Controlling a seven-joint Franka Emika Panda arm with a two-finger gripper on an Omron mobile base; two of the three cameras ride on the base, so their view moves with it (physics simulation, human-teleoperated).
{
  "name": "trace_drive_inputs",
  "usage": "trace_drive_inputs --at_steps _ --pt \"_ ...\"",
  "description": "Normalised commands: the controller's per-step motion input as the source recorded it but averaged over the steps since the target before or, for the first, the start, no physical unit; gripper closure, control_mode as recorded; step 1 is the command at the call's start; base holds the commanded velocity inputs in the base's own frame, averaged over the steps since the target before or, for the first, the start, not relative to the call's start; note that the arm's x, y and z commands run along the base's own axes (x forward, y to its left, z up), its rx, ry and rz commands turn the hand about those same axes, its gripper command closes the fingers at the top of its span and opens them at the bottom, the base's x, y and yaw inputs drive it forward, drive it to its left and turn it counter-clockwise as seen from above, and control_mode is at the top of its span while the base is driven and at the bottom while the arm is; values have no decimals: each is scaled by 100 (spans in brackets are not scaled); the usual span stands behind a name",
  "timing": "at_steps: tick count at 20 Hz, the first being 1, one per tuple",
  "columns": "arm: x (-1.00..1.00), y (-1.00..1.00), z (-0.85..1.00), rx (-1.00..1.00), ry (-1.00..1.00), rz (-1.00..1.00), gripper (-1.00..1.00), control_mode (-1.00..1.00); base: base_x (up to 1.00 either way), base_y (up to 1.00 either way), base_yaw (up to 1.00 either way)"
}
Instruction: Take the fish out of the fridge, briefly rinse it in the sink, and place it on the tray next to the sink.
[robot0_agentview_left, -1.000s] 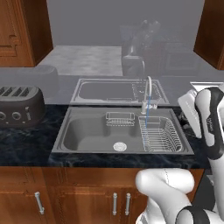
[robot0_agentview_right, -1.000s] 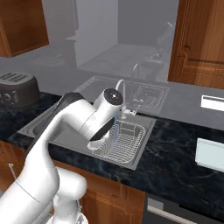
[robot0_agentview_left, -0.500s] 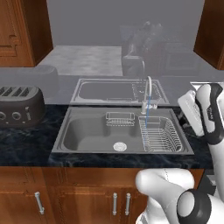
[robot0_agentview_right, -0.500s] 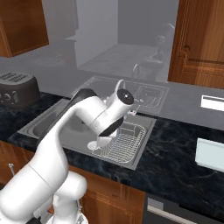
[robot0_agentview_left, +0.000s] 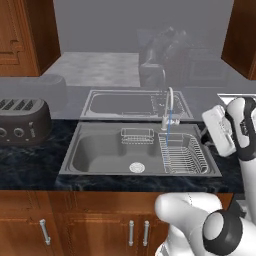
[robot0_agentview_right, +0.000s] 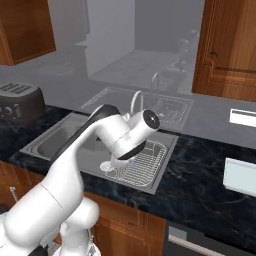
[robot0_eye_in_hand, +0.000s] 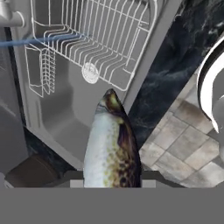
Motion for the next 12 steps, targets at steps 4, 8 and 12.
trace_drive_inputs --at_steps 4,8,12 --pt "65 0 -1 20 3 0 100 -100 0 0 0" --pt "80 0 -3 18 0 0 100 -100 0 0 0" --pt "78 1 -4 24 0 2 100 -100 0 0 0"
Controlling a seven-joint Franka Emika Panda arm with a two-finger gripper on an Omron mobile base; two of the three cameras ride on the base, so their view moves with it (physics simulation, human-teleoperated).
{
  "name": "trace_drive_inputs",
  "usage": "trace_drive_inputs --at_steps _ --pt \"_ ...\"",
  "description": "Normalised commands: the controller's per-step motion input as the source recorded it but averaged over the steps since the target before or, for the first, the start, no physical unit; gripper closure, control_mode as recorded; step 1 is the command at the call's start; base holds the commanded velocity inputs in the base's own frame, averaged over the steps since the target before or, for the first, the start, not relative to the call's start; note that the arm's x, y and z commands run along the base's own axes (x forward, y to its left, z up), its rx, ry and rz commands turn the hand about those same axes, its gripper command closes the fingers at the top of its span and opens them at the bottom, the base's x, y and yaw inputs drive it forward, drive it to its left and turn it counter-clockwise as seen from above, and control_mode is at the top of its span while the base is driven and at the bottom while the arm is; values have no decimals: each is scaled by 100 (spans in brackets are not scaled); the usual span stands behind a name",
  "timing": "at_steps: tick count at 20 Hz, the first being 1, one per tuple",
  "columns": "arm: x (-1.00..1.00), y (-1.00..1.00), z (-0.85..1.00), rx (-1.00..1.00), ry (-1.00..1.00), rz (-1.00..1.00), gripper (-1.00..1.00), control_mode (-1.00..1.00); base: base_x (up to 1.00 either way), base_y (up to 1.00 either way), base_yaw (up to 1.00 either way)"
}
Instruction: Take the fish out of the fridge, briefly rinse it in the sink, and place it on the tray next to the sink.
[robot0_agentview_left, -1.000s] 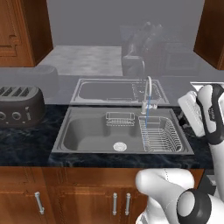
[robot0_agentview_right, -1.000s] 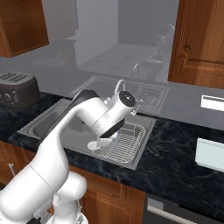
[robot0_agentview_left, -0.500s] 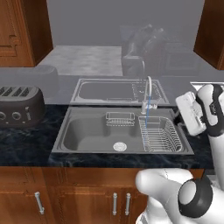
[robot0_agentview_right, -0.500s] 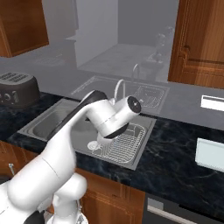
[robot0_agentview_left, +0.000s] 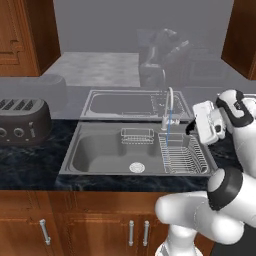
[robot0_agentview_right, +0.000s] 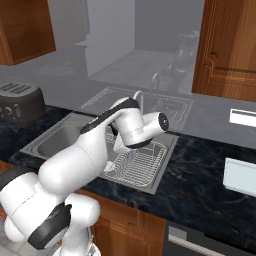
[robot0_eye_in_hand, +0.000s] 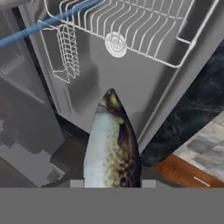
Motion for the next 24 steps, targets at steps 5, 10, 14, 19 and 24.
trace_drive_inputs --at_steps 5,10,14,19,24 --pt "56 5 -29 12 0 4 100 -100 0 0 0" --pt "43 0 -43 0 3 0 100 -100 0 0 0" --pt "27 0 -45 0 1 0 100 -100 0 0 0" --pt "22 0 -28 2 -1 0 100 -100 0 0 0" --pt "32 0 -19 5 -9 0 100 -100 0 0 0"
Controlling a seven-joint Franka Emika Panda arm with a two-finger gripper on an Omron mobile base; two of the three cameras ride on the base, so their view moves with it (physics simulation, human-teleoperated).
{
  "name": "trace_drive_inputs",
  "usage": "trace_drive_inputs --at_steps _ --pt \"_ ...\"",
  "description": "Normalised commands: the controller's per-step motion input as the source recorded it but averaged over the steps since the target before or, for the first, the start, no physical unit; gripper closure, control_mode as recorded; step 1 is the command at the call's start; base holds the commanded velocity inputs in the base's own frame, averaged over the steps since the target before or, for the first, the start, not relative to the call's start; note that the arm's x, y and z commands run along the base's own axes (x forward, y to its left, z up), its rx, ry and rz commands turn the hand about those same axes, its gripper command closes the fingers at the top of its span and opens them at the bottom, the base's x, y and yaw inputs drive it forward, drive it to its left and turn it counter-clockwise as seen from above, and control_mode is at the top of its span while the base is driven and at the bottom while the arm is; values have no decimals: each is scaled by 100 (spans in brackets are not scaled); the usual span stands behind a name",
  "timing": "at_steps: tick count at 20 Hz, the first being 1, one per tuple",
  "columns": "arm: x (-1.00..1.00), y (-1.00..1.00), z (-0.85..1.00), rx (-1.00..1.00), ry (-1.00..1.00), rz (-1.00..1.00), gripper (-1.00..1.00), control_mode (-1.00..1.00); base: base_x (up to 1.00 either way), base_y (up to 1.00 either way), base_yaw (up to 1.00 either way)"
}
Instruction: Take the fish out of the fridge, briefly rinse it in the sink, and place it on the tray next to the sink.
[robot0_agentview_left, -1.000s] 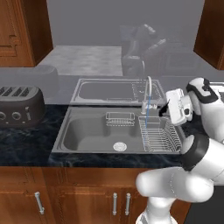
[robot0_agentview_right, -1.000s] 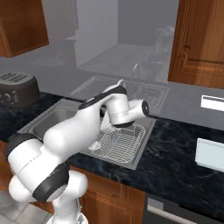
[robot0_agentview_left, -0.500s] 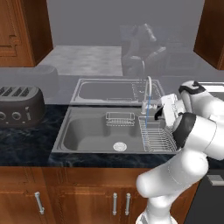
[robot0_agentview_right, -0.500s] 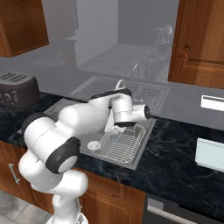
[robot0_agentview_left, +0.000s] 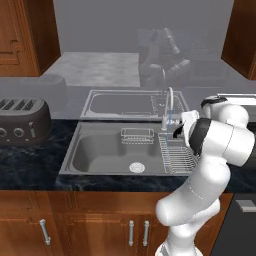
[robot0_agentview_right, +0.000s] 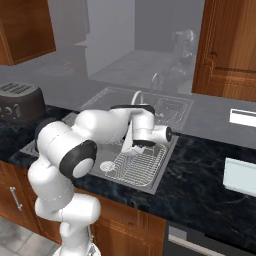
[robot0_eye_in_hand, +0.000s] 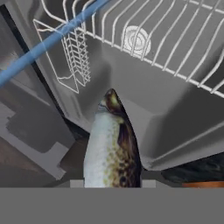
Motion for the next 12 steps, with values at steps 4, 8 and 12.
trace_drive_inputs --at_steps 4,8,12 --pt "48 0 -14 5 -11 0 100 -100 0 0 0" --pt "54 0 -18 6 -10 0 100 -100 0 0 0" --pt "43 0 -9 0 -4 -1 100 -100 0 0 0"
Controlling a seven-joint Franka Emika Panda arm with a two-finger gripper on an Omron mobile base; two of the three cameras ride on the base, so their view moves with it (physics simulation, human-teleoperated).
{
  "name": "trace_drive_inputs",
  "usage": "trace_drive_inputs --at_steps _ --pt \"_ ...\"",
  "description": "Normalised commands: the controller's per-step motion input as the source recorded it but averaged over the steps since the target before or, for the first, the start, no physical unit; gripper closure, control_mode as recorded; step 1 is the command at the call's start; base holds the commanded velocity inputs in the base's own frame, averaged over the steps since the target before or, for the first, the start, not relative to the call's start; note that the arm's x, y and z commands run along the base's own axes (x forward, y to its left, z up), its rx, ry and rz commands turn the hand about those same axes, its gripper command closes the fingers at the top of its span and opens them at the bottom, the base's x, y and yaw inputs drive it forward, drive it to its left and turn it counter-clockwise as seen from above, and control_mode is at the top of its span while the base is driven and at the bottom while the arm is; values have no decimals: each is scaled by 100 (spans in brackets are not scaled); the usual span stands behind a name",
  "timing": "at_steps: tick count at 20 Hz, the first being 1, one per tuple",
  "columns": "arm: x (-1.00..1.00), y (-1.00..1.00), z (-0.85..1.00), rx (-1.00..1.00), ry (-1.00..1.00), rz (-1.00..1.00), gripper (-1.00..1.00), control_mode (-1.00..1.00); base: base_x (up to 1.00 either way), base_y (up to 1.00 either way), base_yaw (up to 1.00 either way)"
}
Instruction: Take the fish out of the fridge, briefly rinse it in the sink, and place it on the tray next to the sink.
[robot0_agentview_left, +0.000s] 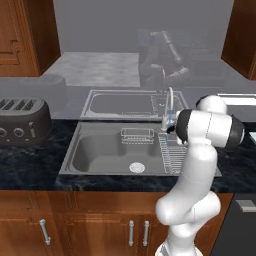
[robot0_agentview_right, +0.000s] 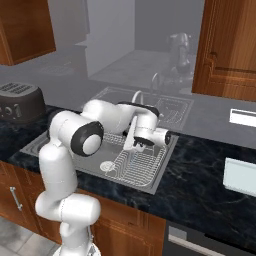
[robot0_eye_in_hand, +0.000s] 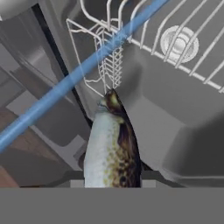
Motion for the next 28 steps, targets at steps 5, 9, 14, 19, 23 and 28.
trace_drive_inputs --at_steps 5,9,14,19,23,28 --pt "41 -18 -13 0 -3 0 100 -100 0 0 0" --pt "34 -33 -1 0 -7 -6 100 -100 0 0 0" --pt "40 -19 -8 0 -4 -7 100 -100 0 0 0" --pt "32 -6 0 0 -5 -4 100 -100 0 0 0" --pt "-5 9 -13 0 0 0 100 -100 0 0 0" --pt "-90 34 -15 0 0 4 100 -100 0 0 0"
